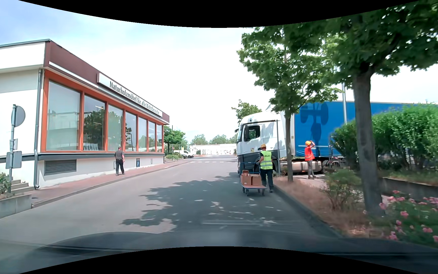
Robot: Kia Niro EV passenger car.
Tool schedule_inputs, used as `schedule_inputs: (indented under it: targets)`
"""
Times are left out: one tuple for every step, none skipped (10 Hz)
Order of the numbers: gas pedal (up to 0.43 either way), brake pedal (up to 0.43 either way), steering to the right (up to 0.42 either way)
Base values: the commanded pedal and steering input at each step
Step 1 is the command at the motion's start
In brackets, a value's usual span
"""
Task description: Follow the waypoints while adhering to traffic rules and regulations
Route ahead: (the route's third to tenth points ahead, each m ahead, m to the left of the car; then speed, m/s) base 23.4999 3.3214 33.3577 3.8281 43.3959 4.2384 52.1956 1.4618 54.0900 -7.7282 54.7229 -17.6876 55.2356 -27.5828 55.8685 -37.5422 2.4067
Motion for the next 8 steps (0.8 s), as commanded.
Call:
schedule_inputs:
  targets:
    - [0.039,0.0,-0.114]
    - [0.039,0.0,-0.144]
    - [0.039,0.0,-0.169]
    - [0.039,0.0,-0.203]
    - [0.039,0.0,-0.225]
    - [0.047,0.0,-0.247]
    - [0.059,0.0,-0.262]
    - [0.059,0.0,-0.269]
